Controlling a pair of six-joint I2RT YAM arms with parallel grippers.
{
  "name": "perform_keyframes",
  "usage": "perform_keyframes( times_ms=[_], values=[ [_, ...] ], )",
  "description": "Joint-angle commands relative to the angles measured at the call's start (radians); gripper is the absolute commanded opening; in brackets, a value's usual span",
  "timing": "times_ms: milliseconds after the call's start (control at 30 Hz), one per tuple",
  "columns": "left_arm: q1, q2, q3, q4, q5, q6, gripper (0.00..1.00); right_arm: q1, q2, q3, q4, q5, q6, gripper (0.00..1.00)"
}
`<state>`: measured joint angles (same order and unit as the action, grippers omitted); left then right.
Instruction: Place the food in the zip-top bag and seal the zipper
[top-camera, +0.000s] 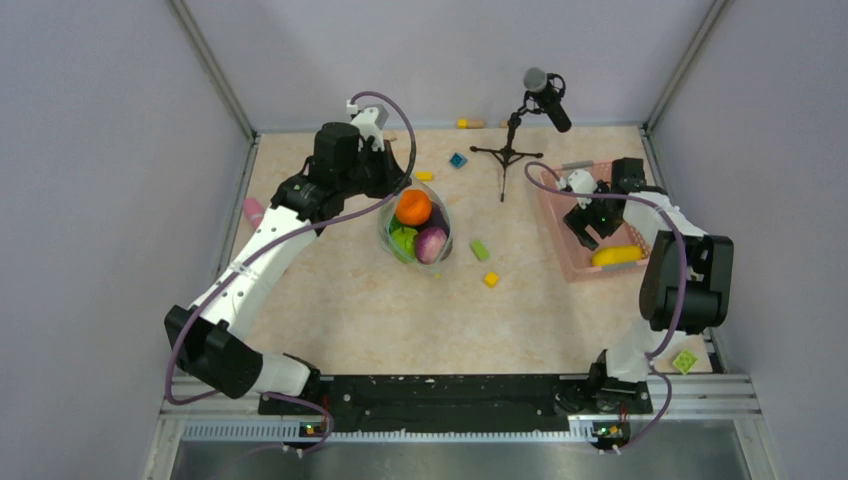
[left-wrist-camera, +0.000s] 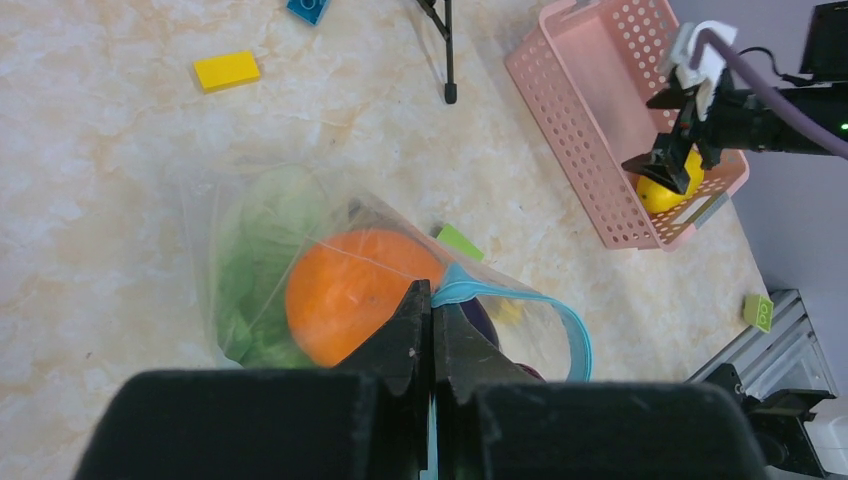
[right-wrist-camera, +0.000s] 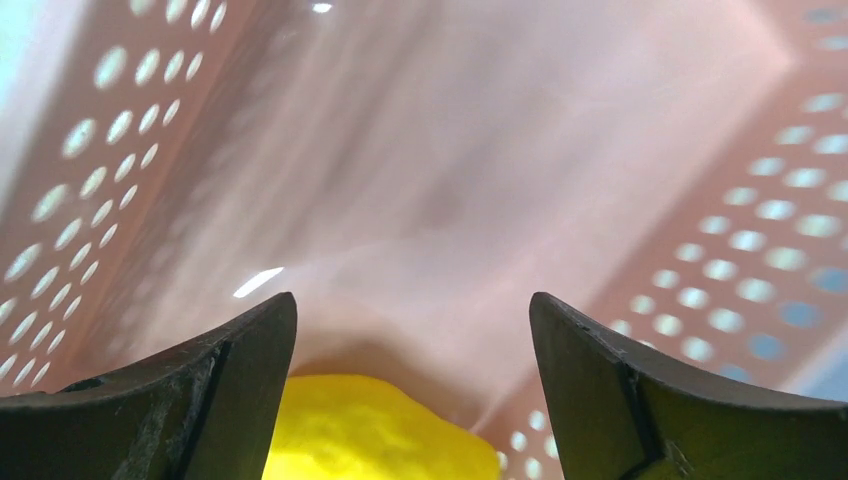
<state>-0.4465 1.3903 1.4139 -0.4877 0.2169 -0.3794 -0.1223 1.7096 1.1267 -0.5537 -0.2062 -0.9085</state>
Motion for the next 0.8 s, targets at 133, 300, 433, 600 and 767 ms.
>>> perform_keyframes(
  times_ms=[133, 300, 433, 600, 767],
  values=[
    [0.001, -0.021, 0.036, 0.064, 0.034, 0.013, 0.00, -0.003, -0.184, 0.067, -0.102, -0.009, -0.003, 0.88],
    [0.002, -0.002, 0.043, 0.101, 0.082, 0.008, 0.00, -0.004, -0.218, 0.038, -0.076, 0.161, 0.237, 0.87],
    [0.002, 0.013, 0.045, 0.099, 0.116, 0.013, 0.00, -0.004, -0.266, -0.021, -0.080, 0.121, 0.232, 0.87],
    [0.002, 0.009, 0.033, 0.107, 0.117, 0.023, 0.00, -0.004, -0.296, -0.053, -0.141, 0.108, 0.022, 0.89],
    [0.003, 0.012, 0.034, 0.116, 0.113, 0.043, 0.00, -0.002, -0.283, -0.091, -0.166, 0.084, 0.000, 0.89]
  ],
)
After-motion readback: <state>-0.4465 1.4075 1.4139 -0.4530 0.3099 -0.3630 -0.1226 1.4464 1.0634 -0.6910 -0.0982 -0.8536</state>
